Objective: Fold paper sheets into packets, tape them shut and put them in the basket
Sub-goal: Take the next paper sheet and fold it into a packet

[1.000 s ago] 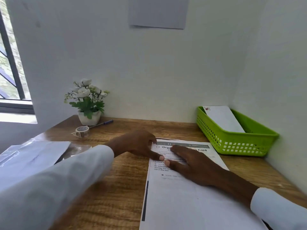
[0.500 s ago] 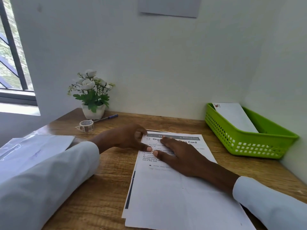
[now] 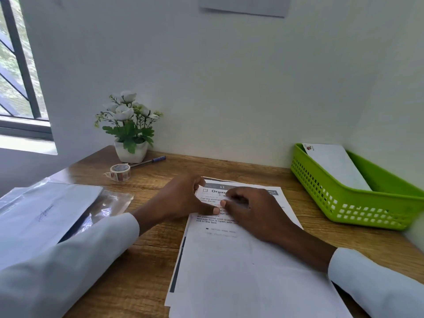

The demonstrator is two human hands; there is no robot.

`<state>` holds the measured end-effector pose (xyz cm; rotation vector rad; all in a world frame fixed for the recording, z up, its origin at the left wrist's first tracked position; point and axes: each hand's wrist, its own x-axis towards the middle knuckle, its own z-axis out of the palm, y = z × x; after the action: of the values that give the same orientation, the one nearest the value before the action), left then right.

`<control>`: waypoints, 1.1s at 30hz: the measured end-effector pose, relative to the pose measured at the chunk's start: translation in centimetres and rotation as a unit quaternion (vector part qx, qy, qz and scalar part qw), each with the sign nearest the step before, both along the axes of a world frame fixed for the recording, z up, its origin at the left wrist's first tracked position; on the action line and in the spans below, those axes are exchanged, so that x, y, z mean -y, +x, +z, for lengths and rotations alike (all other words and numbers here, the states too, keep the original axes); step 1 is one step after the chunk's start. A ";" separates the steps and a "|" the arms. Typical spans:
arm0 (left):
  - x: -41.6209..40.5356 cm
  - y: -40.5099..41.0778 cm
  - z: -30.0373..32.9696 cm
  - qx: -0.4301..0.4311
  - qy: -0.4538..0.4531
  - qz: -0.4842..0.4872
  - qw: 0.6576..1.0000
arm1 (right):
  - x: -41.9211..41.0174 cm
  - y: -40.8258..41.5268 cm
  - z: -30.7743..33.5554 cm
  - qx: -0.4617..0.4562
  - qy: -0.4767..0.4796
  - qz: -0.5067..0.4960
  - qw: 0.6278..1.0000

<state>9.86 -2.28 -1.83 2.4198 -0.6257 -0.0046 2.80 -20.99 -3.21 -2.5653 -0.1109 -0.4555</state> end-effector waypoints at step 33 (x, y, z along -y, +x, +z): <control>0.1 -0.6 0.5 -0.271 -0.438 0.049 0.856 | 8.0 -2.5 0.9 0.000 0.399 -0.130 0.908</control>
<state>9.24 -2.41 -1.29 1.4475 -0.1605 -0.2871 0.34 -29.01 -2.35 -1.7675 0.3563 -0.4734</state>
